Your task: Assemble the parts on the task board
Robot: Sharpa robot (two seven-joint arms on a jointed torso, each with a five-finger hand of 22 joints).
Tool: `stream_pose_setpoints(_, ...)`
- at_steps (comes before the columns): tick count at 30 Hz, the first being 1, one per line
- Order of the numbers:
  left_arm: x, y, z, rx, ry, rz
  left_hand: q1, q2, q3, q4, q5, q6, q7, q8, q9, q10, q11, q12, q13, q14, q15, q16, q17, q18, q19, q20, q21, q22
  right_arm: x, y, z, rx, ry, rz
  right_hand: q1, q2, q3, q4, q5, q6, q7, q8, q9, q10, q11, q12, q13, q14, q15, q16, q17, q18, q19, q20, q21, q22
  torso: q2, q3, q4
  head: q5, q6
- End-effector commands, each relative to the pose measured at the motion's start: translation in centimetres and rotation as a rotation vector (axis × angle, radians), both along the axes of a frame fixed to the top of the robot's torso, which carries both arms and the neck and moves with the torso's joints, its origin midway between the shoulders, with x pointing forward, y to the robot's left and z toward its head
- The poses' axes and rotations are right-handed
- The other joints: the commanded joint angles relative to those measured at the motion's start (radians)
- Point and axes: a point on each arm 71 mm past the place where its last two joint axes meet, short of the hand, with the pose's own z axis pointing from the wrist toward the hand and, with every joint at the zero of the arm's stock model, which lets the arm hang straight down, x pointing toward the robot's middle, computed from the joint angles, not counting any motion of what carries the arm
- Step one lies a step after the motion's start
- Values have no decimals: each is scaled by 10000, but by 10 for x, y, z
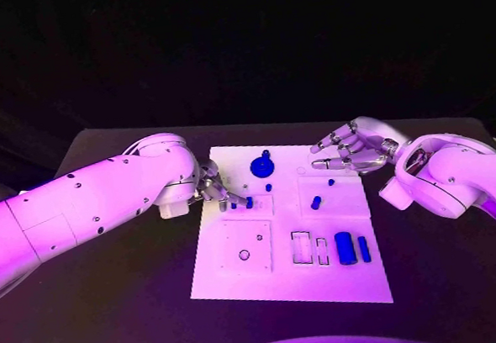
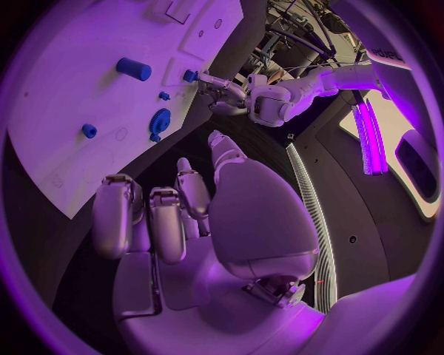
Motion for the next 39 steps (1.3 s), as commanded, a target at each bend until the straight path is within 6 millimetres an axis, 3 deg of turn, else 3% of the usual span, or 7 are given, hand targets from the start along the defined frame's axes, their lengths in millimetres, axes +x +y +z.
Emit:
stream_pose_setpoints(1,0,-1,11,-1382,-362,637,370,335,-49,-24,307,-259,68,-3,-37,-325,76,-479,-452,1054,4,31,2630,231,311,4,-557,1122,-1,1,-1,-34,66,136,-28,41,-61,-4,37,80,-6,42,16,14,-31,13,-10,844,-31,-27,1899,64,-30,-51,-65,-6,-7,7,11,-3,21)
stream_pose_setpoints(8,5,2,33,-3555,-1526,1259,1362,412,-84,7,548,-1404,510,-142,-391,-2789,470,-4009,-3849,394,308,-1447,727,1045,-1145,280,-4479,-2287,0,1,-2,-42,78,111,-28,41,-61,-4,37,80,-6,42,16,14,-31,13,-10,844,-31,-27,1899,64,-30,-51,-65,-6,-5,7,8,-14,48)
stream_pose_setpoints(16,13,-9,45,-4602,-3381,264,3176,320,760,-317,687,-2164,835,-101,-889,-3870,753,-4907,-4934,-568,551,-3905,-1808,1598,-2077,510,-8326,-5468,0,1,-3,-38,88,111,-43,53,-81,3,38,78,-5,38,14,10,-31,8,-19,841,-32,-36,1887,66,-34,-53,-72,-18,-4,-2,2,-74,90)
stream_pose_setpoints(25,8,-50,36,-3767,-5032,-3143,5493,-1091,3397,-787,487,-1242,1253,-2451,-3444,-4206,1142,-8519,-8544,-2091,983,-6878,-4682,1591,-2326,799,-9552,-6279,0,2,-3,-1,49,117,-44,57,-82,4,39,78,-5,38,14,12,-32,11,-17,841,-33,-38,1885,67,-35,-53,-74,-20,2,-9,-9,-218,145)
stream_pose_setpoints(30,8,-65,30,-2877,-5695,-3866,5143,-1477,3274,-759,497,-940,1117,-3009,-3969,-3952,1233,-9172,-9392,-1703,959,-6609,-4544,1614,-2010,836,-9673,-6410,0,2,-2,63,-114,-10,-32,65,-84,-4,50,65,-2,30,10,-62,-30,-134,-118,811,-32,-116,1771,107,-132,-54,-173,-222,10,0,-8,-278,172)
stream_pose_setpoints(34,9,-71,25,-2441,-6009,-3973,4916,-1524,3050,-739,493,-490,1123,-3370,-4358,-3529,1207,-9529,-10025,-342,880,-4241,-2348,1582,-1117,780,-9357,-6296,1,2,-2,76,-170,-86,-21,85,-82,-8,59,55,1,23,7,-102,-28,-198,-162,803,-30,-138,1742,111,-141,-54,-186,-243,5,-3,0,-304,181)
stream_pose_setpoints(39,9,-79,18,-2031,-5959,-4296,4910,-1521,2887,-828,496,-39,1081,-3677,-4693,-3131,1162,-9884,-10596,266,841,-2656,-864,1212,-219,700,-6999,-4321,1,2,-1,102,-241,-156,-5,117,-71,-12,71,49,3,20,6,-128,-27,-238,-191,797,-29,-152,1725,116,-154,-53,-203,-272,1,4,6,-313,175)
